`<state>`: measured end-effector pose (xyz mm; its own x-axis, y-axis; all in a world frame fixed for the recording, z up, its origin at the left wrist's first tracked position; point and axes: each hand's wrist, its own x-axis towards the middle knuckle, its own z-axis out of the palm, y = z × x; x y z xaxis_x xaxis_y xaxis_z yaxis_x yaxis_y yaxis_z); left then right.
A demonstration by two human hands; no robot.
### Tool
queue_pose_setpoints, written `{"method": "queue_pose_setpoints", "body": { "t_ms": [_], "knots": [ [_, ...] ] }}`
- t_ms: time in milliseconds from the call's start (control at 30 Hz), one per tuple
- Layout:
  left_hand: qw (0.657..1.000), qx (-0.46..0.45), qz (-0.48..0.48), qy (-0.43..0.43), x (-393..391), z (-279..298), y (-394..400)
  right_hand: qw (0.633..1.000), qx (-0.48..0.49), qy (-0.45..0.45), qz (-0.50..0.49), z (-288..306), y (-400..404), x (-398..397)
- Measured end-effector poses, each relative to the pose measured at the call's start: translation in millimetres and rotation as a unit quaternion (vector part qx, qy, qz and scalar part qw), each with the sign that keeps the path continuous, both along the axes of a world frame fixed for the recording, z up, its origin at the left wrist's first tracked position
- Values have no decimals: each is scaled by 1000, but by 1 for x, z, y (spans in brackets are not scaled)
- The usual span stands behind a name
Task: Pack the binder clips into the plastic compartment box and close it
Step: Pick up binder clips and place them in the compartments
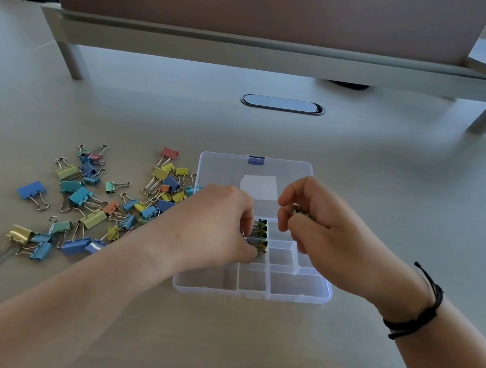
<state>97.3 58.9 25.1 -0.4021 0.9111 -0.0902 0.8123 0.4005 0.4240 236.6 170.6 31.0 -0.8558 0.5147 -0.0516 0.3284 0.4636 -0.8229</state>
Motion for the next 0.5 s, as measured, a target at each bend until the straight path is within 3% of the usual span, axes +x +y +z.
{"method": "queue_pose_setpoints", "body": {
  "t_ms": [333,500],
  "knots": [
    [999,-1,2,-38,-2,3,-3,994,109,6,25,-2,8,1],
    [998,1,7,-70,-9,3,-6,993,112,34,16,-3,8,2]
  ]
}}
